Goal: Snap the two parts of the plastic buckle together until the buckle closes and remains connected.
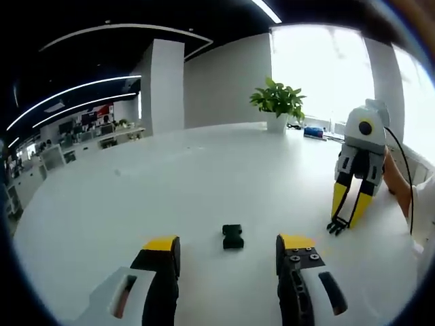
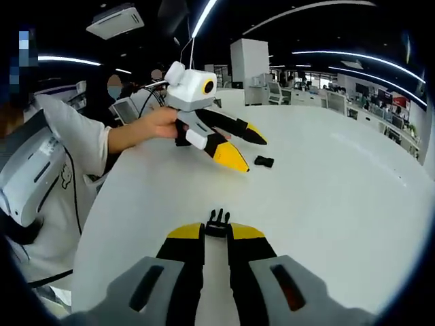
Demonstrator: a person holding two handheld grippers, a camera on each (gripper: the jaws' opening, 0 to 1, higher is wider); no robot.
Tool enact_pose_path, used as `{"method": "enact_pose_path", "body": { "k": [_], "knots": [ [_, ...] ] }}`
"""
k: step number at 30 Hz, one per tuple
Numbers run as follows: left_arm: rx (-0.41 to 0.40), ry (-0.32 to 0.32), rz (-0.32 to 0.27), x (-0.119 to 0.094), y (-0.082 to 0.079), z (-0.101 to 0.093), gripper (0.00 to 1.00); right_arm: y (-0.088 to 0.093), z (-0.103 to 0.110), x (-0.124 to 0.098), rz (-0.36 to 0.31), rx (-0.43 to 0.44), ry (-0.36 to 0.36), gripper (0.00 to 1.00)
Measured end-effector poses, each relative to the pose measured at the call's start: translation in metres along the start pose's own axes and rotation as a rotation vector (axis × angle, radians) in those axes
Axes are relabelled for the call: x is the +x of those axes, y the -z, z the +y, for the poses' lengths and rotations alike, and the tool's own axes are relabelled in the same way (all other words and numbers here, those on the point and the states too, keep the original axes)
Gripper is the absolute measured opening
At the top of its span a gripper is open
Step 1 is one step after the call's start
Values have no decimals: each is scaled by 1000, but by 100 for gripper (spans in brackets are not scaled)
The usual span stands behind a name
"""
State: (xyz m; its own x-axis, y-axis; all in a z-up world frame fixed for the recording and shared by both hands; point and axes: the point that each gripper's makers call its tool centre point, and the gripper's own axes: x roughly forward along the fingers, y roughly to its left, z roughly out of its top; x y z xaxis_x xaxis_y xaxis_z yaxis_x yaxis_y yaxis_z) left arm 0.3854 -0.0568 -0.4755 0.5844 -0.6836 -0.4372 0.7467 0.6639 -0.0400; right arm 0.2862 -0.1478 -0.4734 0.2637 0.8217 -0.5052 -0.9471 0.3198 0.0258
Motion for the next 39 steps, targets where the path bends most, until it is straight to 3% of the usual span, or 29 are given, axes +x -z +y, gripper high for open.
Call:
{"method": "enact_pose_path", "body": {
  "k": [20, 39],
  "knots": [
    [-9, 35, -13, 3, -1, -6, 30, -1, 7, 2, -4, -3, -18, 12],
    [-7, 47, 0, 6, 2, -9, 23, -1, 7, 3, -6, -2, -7, 12]
  ]
}}
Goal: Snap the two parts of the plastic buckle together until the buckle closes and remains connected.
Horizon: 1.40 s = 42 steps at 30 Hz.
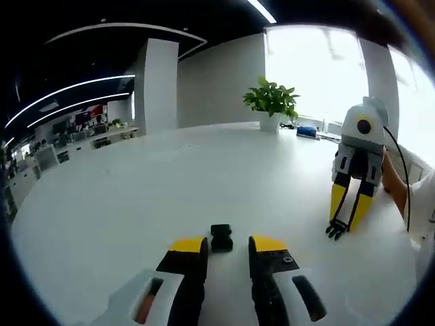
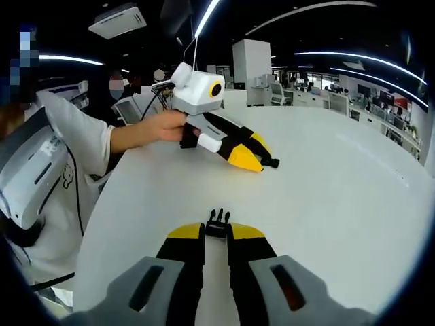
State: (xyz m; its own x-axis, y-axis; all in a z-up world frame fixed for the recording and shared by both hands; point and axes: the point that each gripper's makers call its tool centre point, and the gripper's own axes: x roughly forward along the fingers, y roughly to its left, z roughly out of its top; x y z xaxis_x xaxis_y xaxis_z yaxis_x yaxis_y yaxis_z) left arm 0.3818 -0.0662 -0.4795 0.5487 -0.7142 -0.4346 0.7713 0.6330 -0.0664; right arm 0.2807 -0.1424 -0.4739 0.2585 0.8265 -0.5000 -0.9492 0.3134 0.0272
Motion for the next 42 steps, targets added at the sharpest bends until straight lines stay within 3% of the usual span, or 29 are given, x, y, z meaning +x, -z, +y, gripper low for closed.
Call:
{"method": "enact_pose_path", "body": {
  "k": [31, 42],
  "knots": [
    [-12, 26, -3, -1, 1, -2, 11, 0, 2, 1, -2, -5, 7, 12],
    [-37, 88, -16, -12, -2, -6, 10, 0, 3, 1, -3, -11, 6, 12]
  ]
}}
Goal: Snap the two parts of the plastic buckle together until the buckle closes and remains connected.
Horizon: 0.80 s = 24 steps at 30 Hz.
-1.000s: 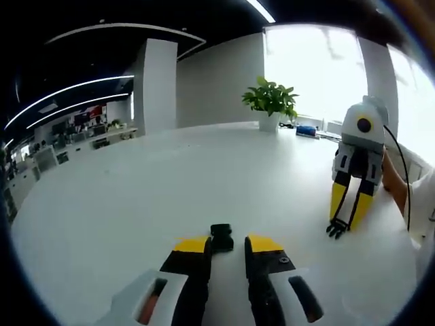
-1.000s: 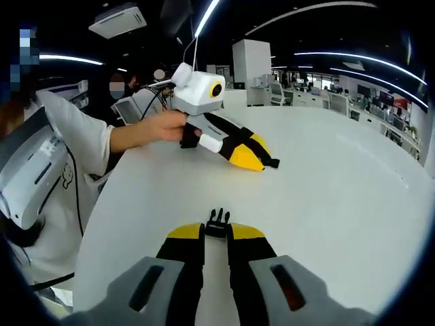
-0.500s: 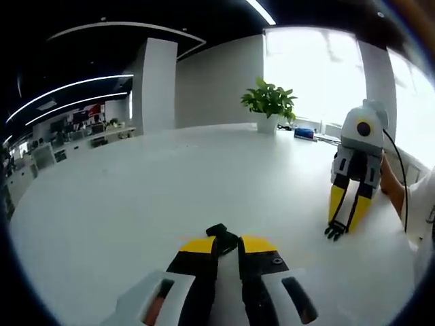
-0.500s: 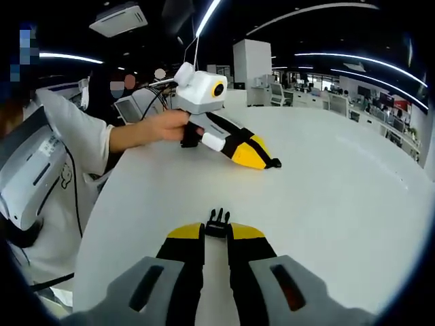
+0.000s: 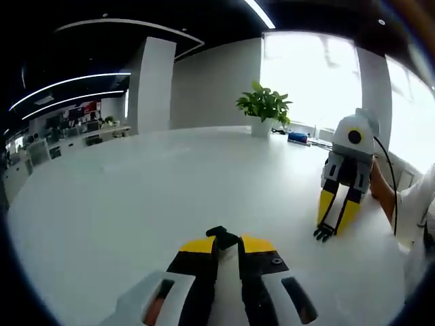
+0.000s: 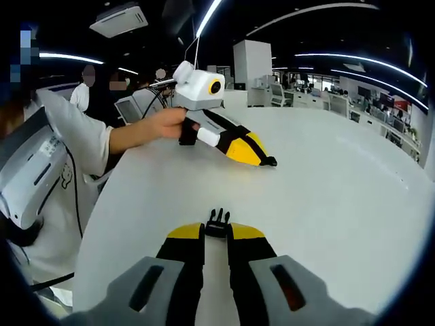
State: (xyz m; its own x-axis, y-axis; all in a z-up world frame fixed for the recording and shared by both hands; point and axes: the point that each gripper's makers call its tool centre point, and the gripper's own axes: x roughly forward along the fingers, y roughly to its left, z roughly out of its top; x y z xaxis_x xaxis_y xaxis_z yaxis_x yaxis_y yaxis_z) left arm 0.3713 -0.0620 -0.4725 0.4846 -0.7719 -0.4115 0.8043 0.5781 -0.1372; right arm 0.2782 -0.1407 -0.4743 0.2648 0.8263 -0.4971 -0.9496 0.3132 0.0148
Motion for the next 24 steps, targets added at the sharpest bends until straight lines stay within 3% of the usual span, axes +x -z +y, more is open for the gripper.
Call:
{"method": "enact_pose_path", "body": {
  "k": [7, 16, 24],
  "knots": [
    [15, 141, -4, -9, 1, -18, 10, 1, 0, -1, -2, -3, -1, 12],
    [175, 353, 66, -17, 15, -54, 10, 1, 1, -2, 2, -17, 0, 12],
    [207, 476, 69, -22, 20, -73, 10, 0, 4, -1, 0, -33, -20, 12]
  ]
}}
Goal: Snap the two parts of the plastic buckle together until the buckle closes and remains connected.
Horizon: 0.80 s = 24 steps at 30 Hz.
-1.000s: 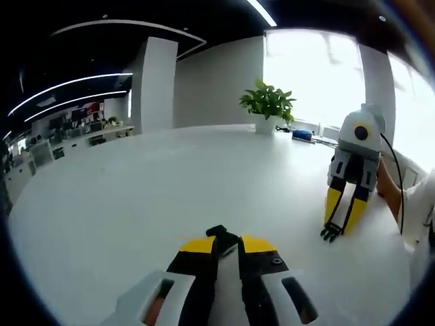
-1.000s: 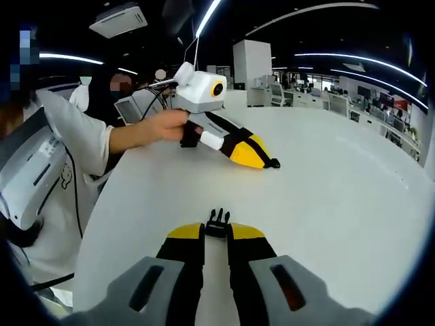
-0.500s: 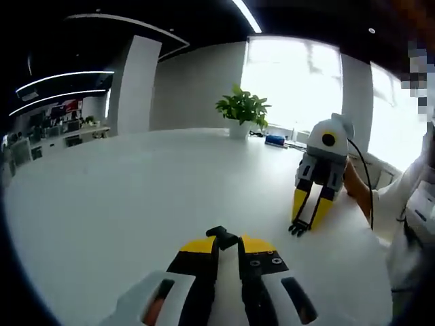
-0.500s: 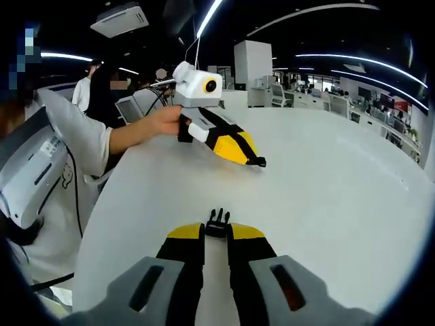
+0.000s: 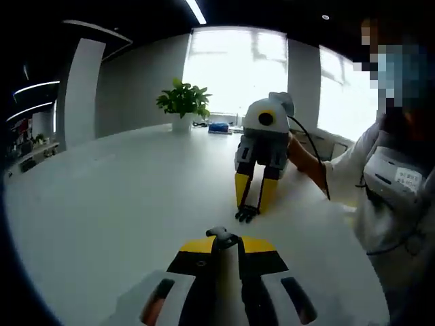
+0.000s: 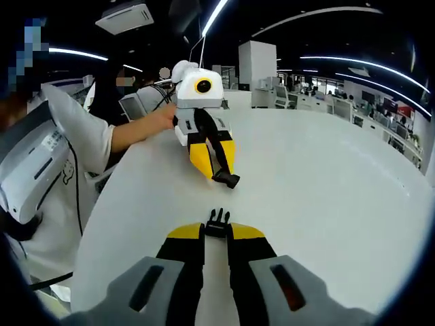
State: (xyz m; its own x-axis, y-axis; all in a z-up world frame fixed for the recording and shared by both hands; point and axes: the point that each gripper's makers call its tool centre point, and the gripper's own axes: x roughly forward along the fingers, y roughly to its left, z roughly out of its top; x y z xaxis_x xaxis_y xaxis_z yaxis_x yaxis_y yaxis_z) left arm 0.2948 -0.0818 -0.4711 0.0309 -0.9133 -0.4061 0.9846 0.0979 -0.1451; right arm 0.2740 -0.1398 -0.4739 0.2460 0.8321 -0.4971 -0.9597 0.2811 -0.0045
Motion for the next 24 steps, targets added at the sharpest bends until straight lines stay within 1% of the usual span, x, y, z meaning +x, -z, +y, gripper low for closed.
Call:
{"method": "enact_pose_path", "body": {
  "k": [3, 6, 9, 13, 18, 21, 24],
  "knots": [
    [-6, 36, -18, -1, -1, -3, 10, -1, 3, 1, 6, -20, -15, 12],
    [-19, 82, -53, -3, -4, -10, 10, -1, 6, 3, 13, -38, -28, 12],
    [-15, 101, -61, -4, -5, -12, 10, -2, 9, 4, 16, -49, -45, 12],
    [19, 123, -51, -6, -3, -17, 10, -3, 7, 4, 22, -54, -52, 12],
    [54, 144, -34, -9, 0, -23, 10, -10, 3, 5, 26, -50, -58, 12],
    [70, 161, -39, -11, -1, -26, 10, -12, 4, 5, 48, -78, -77, 12],
    [81, 182, -33, -12, 1, -29, 10, -14, 1, 6, 46, -94, -105, 12]
  ]
}}
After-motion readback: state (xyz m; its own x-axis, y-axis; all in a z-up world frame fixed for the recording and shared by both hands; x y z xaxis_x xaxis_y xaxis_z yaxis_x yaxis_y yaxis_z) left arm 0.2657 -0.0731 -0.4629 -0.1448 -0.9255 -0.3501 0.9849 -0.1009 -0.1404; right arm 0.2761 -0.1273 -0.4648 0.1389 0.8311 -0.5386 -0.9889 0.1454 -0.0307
